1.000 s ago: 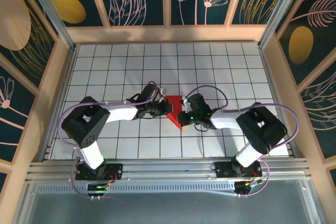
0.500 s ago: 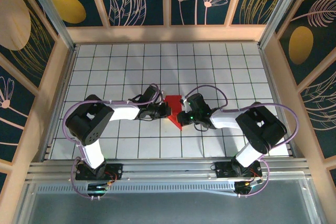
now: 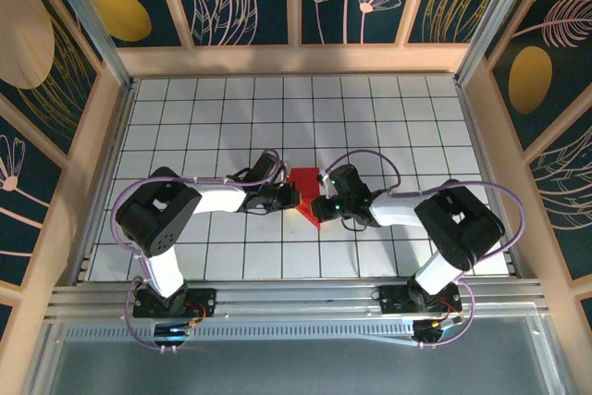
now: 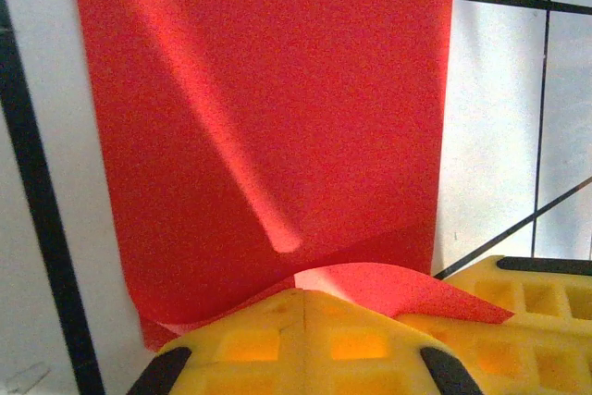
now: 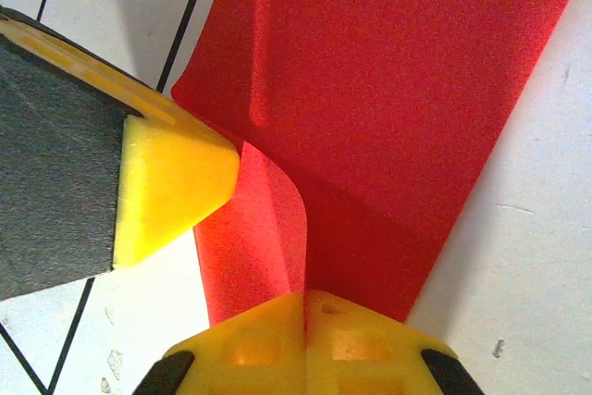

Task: Fold a paper plane with a square sheet of paper (fold left side to right side)
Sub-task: Third fold the triangle at the center of the table.

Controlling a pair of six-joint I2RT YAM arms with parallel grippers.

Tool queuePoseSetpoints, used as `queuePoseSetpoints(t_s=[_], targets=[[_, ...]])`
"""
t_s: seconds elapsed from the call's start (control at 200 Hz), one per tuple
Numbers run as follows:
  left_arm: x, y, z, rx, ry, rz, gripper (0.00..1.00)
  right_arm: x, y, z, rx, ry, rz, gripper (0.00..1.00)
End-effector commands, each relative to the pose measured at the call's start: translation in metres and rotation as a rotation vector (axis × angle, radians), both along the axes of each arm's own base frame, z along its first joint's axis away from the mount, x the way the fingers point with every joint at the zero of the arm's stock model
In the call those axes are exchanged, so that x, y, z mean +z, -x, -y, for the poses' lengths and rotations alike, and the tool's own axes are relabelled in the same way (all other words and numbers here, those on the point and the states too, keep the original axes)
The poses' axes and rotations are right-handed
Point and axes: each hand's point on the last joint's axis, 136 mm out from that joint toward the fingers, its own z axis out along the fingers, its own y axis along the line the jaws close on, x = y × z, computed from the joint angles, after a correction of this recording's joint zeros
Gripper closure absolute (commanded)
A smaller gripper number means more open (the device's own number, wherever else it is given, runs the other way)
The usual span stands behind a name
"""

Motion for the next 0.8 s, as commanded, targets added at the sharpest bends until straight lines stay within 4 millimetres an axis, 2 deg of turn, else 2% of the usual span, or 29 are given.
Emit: queuePoseSetpoints(t_s=[0.0,0.375,0.646,0.796], targets=[[-0.01,0.009,-0.009,-0.008,-0.047,-0.016,0.99,-0.025,0.011,0.015,-0.021,0.083,-0.083,0.98],[-0.024,0.015,-0.018,0.01,-0.083,-0.037,0.99,-0.017,0.007,0.013,-0.031,0.06,-0.077,0.9],[-0.029,0.016,-0.023,0.017,-0.106,-0.045,1.0,0.015,-0.008,0.005,-0.055,-0.011,-0.05,0.76],[-0.03,0.016,-0.023,0.019,-0.11,-0.044,1.0,0.031,-0.014,0.009,-0.075,-0.026,-0.047,0.66]])
